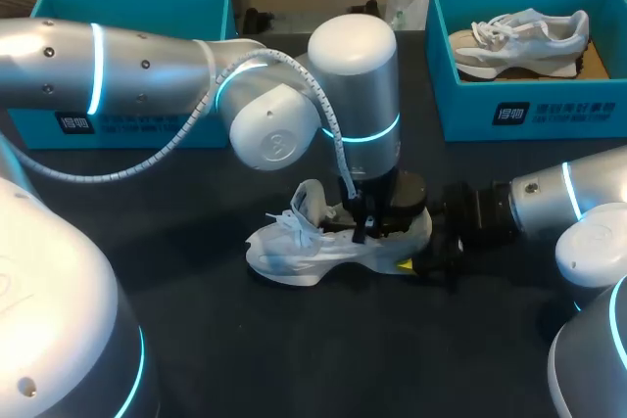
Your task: Take the shoe out of the shoebox, open the shoe tongue, remove and reinsert the insole, then place the shoe into the shoebox
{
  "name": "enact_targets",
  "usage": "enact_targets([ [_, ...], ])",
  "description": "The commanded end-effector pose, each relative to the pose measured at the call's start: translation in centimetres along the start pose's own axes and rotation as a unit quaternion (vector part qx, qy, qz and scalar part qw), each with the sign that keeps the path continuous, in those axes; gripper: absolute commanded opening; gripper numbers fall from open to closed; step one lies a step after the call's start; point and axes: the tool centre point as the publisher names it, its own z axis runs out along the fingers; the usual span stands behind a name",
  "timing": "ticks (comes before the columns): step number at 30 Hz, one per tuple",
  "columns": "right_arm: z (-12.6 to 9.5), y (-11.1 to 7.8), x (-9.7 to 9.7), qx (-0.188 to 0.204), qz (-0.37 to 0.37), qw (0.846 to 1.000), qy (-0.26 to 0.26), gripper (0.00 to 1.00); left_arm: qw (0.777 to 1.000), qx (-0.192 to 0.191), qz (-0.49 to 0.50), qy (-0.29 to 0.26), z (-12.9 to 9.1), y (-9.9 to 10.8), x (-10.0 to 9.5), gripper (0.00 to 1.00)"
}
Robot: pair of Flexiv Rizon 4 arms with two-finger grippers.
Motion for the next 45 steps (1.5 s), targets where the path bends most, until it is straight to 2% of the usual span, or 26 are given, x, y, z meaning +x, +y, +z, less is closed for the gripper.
enact_targets([
  [1,0.6,-0.1,0.1,0.002,0.0,1.0,-0.001,0.0,1.0,0.0,-0.004,-0.007,-0.3,0.9,-0.5,0.0],
  [12,0.6,-0.1,0.1,0.002,0.0,1.0,-0.001,0.0,0.999,0.023,-0.026,0.007,-3.8,1.8,-0.6,0.0],
  [23,0.6,-0.1,0.1,0.002,0.0,1.0,-0.001,0.0,0.998,0.051,-0.035,0.023,-6.0,2.4,-0.1,0.0],
  [37,0.6,-0.1,0.1,0.002,0.0,1.0,-0.001,0.0,0.994,0.098,-0.036,0.034,-8.2,1.9,1.3,0.0],
  [45,0.6,-0.1,0.1,0.002,0.0,1.0,-0.001,0.0,0.991,0.132,-0.025,0.028,-10.2,0.5,1.6,0.0],
])
